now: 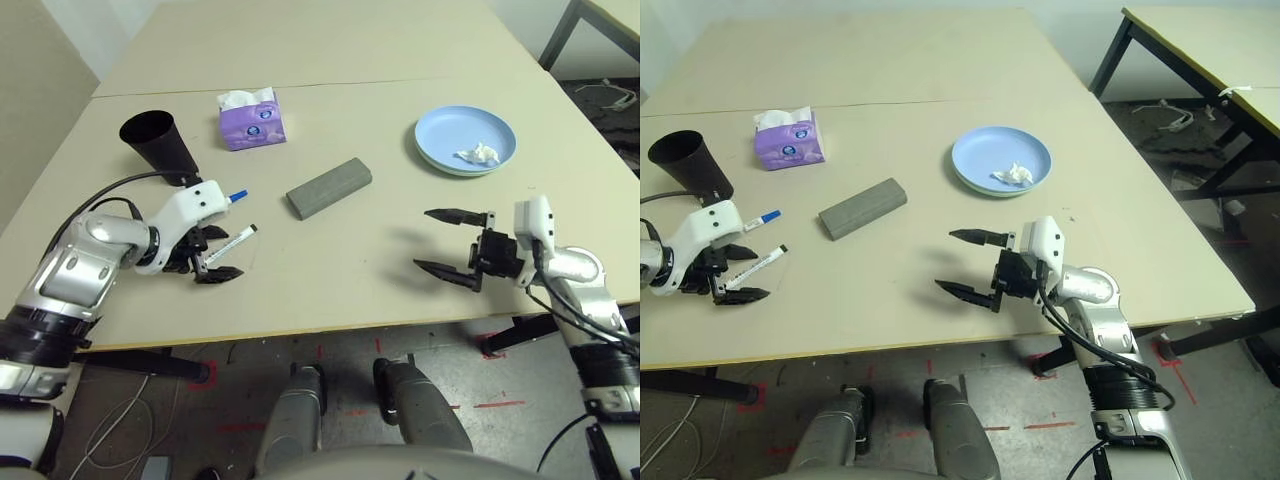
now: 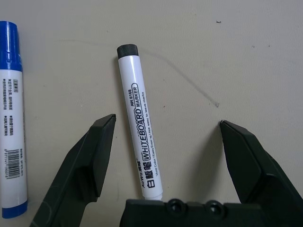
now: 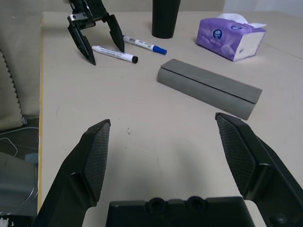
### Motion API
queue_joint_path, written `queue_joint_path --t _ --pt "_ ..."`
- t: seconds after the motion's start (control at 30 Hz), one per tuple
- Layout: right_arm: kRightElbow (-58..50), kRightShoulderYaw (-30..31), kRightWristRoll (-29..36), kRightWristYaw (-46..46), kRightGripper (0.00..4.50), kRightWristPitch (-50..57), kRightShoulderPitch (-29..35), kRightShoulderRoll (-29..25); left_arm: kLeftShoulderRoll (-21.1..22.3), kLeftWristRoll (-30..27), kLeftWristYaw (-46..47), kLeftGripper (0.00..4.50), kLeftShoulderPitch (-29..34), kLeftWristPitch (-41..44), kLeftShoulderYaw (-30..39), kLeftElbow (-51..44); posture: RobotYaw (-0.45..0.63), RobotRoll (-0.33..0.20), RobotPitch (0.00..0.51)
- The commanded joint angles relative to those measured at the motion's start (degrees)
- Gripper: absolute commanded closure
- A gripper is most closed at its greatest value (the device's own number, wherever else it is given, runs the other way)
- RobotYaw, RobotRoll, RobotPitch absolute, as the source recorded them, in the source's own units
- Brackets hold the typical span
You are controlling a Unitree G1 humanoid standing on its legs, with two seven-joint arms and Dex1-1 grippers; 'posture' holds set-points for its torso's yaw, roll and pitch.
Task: Organize and tidy the items on the table.
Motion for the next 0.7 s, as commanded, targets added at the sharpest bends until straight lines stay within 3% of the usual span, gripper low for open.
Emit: queue_joint_path --t 0.03,0.23,0.4,0.67,0.7 --pt "-2.03 0.88 0.44 -0.94 0.0 1.54 -0.03 0.71 -0.7 1.11 0.83 0.03 1.18 -0.67 -0.7 0.84 -0.18 0.0 0.174" --pt "-3.07 1.23 0.36 -1.31 0.0 2.48 -0.27 0.93 -1.75 3.27 3.08 0.03 0.96 -3.83 -1.13 3.75 -0.18 0.0 0.176" --pt "-3.76 1.42 0.36 -1.6 0.0 2.9 -0.2 1.01 -2.54 1.7 1.52 1.46 1.23 -3.0 -0.35 3.28 -0.18 0.0 0.174" --pt "-4.05 1.24 0.56 -1.95 0.0 3.53 -0.48 0.99 -2.53 1.1 0.5 4.15 1.24 -2.17 -0.38 2.56 -0.18 0.0 0.171" --pt "-3.99 1.25 0.54 -1.83 0.0 3.49 -0.5 0.89 -2.54 1.08 0.49 4.23 1.28 -2.16 -0.39 2.55 -0.18 0.0 0.171"
